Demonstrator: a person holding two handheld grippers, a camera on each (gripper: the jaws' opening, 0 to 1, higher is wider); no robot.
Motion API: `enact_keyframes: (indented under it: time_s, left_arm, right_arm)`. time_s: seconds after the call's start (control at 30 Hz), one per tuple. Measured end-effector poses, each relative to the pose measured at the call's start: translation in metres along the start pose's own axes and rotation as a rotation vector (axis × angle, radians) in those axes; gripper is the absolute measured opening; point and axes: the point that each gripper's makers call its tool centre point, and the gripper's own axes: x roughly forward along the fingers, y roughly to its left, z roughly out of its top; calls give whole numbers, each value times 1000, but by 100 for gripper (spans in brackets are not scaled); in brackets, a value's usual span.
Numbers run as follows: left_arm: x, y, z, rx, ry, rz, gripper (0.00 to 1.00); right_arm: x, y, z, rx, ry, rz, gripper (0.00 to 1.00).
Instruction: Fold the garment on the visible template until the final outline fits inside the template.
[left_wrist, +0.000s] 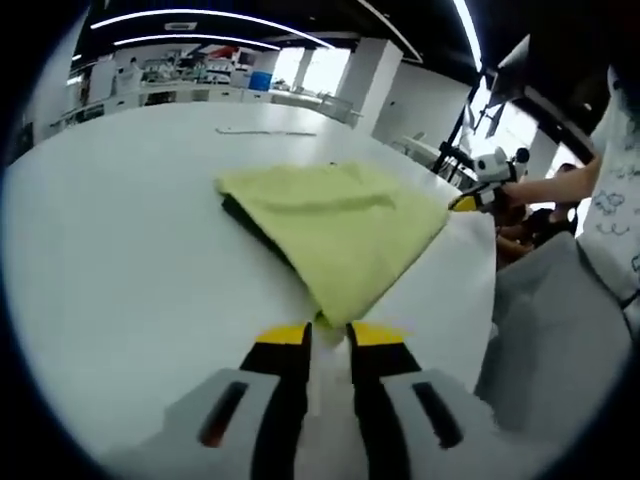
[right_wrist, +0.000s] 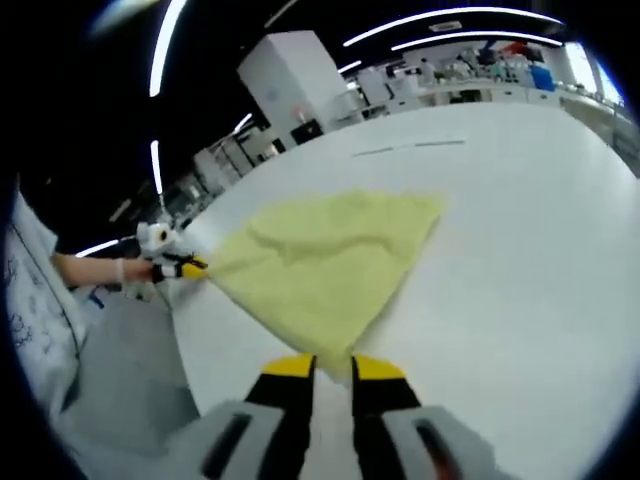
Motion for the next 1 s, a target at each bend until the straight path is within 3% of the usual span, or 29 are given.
enact_keyframes:
  time_s: [0.1,0.2,0.37,0.5,0.57,0.77,1.0]
  left_arm:
    - [-1,-1,6,23,-17,13,45]
    - [-2,2,9,65,-24,24,61]
    - [-3,2,16,70,-48,34,78]
    - [-3,-2,20,77,-66,40,99]
    - [-3,-4,20,78,-59,38,99]
    - [-7,-12,24,68,-70,47,99]
    - [-10,-6,22,62,-78,56,99]
  right_arm:
    - [-2,-7,0,-37,-8,-41,42]
    - [-7,-7,0,-63,-16,-55,54]
    - [-14,-7,6,-110,-46,-80,75]
    - [-16,-7,10,-139,-55,-100,91]
    - [-17,-15,13,-187,-66,-153,100]
    - [-15,-14,12,-185,-62,-142,100]
    - [-17,-9,11,-164,-79,-137,100]
